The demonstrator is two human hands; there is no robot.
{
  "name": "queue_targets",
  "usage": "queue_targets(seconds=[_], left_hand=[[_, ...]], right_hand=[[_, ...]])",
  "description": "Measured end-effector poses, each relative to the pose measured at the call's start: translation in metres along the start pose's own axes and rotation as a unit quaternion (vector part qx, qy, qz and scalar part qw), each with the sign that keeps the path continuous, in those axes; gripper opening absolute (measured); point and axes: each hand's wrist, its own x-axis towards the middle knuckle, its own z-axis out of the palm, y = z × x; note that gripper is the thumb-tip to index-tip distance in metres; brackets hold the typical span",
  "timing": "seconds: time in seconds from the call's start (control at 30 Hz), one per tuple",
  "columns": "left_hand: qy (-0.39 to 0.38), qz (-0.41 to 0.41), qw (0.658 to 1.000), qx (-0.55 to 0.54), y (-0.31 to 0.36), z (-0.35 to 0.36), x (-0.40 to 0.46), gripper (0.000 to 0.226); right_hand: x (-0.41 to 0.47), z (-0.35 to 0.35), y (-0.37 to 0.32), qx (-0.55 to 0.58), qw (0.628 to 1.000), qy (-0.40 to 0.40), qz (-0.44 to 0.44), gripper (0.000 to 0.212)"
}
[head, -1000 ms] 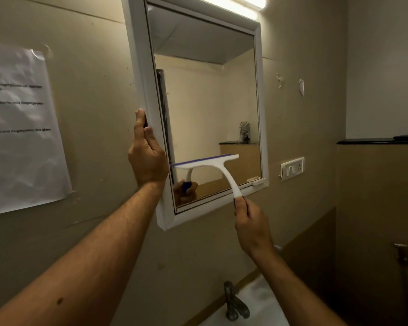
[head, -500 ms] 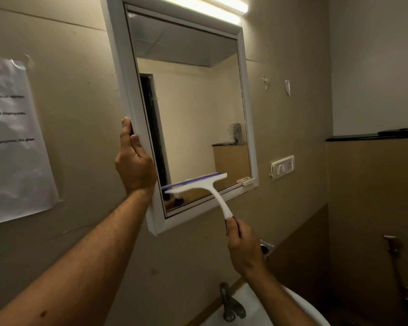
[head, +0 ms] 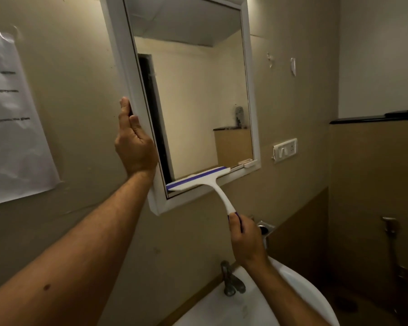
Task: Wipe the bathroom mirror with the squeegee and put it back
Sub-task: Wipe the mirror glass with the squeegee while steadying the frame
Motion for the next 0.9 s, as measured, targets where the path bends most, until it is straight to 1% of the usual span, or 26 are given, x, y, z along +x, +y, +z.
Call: queue_targets(seconds=[0.1, 0.2, 0.27, 0.33, 0.43, 0.57, 0.8, 0.9], left_hand=[[0.002, 0.004, 1.0, -0.004, 0.0, -0.001, -0.001, 0.044], [0.002, 0.001, 1.0, -0.003, 0.002, -0.002, -0.003, 0.044], [0.002, -0.001, 1.0, -0.002, 0.002, -0.003, -0.004, 0.044], [-0.003, -0.003, 1.0, -0.004, 0.003, -0.003, -0.005, 0.044], [-0.001, 0.004, 1.0, -0.002, 0.002, -0.004, -0.005, 0.044], [-0.003, 0.004, 1.0, -0.003, 0.004, -0.005, -0.005, 0.044], [0.001, 0.024, 0.999, -0.027, 0.003, -0.002, -0.01, 0.043], [0.001, 0.018, 1.0, -0.023, 0.001, -0.002, -0.008, 0.044]], right_hand=[[0.011, -0.004, -0.014, 0.0, 1.0, -0.004, -0.014, 0.034], [0.028, -0.005, -0.036, 0.013, 1.0, 0.019, -0.021, 0.036], [0.034, -0.004, -0.045, 0.02, 1.0, 0.019, -0.014, 0.037], [0.031, -0.001, -0.041, 0.021, 1.0, 0.013, -0.001, 0.038], [0.014, 0.002, -0.018, 0.014, 1.0, 0.005, 0.013, 0.04], [0.0, -0.003, -0.001, 0.002, 0.999, 0.004, 0.035, 0.037], [0.031, -0.003, -0.047, 0.013, 1.0, 0.018, -0.018, 0.039], [0.035, 0.003, -0.051, 0.011, 0.999, 0.024, -0.023, 0.038]])
